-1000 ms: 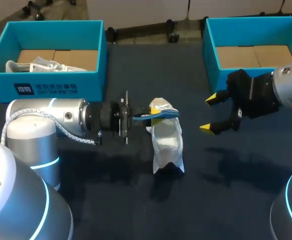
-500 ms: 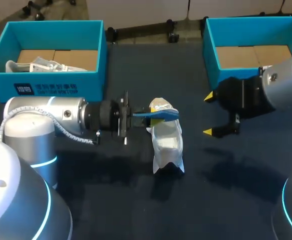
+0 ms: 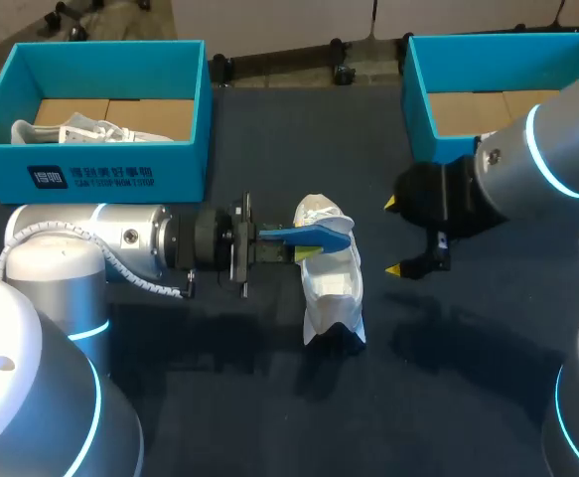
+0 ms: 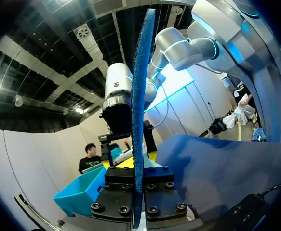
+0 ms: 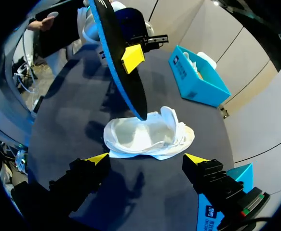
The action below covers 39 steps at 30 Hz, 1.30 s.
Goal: Take the shoe out of the shoebox, open the shoe tongue, remove and reinsert the insole, then place the shoe into the shoebox
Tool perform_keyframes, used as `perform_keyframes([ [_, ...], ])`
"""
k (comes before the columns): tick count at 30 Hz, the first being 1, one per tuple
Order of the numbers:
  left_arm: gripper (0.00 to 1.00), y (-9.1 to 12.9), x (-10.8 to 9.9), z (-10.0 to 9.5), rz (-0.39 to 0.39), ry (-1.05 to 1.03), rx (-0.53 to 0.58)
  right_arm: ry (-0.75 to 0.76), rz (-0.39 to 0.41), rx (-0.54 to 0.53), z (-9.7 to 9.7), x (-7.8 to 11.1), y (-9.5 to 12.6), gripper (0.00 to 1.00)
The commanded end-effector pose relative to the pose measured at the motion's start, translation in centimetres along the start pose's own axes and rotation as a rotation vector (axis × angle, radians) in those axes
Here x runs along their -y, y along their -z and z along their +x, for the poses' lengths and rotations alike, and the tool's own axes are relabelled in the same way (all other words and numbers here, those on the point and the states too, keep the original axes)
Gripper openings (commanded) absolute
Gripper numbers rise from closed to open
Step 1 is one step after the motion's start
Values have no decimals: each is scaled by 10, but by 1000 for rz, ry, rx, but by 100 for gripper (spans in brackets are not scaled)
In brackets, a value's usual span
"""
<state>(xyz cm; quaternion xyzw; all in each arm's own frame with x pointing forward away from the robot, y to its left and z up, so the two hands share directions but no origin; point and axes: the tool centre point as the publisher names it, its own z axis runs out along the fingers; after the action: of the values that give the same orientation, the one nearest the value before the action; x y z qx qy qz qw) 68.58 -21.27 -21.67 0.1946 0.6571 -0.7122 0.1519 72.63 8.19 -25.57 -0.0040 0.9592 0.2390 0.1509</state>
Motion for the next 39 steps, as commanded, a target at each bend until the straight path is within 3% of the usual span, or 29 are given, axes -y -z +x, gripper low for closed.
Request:
perform_keyframes([
  [1, 0, 5, -4, 8, -3, 5, 10, -6, 18, -9, -3, -1, -18, 100],
  [22, 0, 10, -40, 28, -43, 25, 52, 48, 54, -120, -1, 9, -53, 100],
  [39, 0, -3, -44, 20, -54, 43, 111, 43, 62, -149, -3, 23, -58, 100],
])
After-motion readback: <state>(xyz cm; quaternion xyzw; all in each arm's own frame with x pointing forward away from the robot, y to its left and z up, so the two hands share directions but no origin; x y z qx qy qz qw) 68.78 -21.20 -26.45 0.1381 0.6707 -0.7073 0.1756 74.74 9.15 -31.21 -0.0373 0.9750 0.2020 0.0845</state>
